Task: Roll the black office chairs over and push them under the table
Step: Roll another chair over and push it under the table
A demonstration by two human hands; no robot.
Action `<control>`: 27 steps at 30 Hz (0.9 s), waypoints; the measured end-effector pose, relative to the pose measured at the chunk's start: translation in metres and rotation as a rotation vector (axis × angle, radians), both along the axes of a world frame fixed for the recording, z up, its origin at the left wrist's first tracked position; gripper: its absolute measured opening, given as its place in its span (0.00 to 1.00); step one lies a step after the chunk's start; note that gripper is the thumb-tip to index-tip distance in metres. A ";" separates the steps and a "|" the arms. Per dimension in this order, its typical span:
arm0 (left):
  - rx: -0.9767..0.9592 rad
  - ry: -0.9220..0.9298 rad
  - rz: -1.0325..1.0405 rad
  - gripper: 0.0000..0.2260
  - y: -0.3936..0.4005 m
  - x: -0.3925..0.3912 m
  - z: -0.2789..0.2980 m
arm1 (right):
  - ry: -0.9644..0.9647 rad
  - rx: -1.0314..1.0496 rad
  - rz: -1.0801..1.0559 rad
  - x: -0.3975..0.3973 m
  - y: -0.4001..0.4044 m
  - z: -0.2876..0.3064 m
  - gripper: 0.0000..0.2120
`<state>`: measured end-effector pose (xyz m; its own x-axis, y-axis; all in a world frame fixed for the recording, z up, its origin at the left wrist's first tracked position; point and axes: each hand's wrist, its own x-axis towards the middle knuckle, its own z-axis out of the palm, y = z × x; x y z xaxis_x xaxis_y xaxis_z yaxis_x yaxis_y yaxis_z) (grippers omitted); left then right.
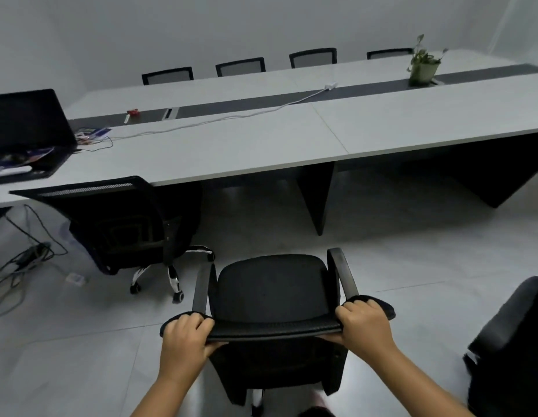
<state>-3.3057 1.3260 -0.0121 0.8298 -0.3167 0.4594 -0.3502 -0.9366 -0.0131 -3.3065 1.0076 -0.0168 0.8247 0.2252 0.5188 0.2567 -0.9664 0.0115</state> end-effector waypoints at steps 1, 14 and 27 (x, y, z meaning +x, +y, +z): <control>-0.003 0.014 0.009 0.22 0.001 0.018 0.000 | 0.019 -0.005 0.009 0.018 0.001 0.001 0.29; 0.059 0.200 0.062 0.22 -0.066 0.231 0.010 | 0.028 -0.107 0.086 0.251 -0.062 0.004 0.26; 0.011 0.175 0.036 0.22 -0.099 0.410 0.011 | 0.089 -0.152 0.045 0.437 -0.095 0.008 0.23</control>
<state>-2.8957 1.2267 -0.0015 0.9079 -0.2894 0.3034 -0.3139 -0.9488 0.0345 -2.8695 0.9125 -0.0086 0.8533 0.3333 0.4011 0.3061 -0.9428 0.1321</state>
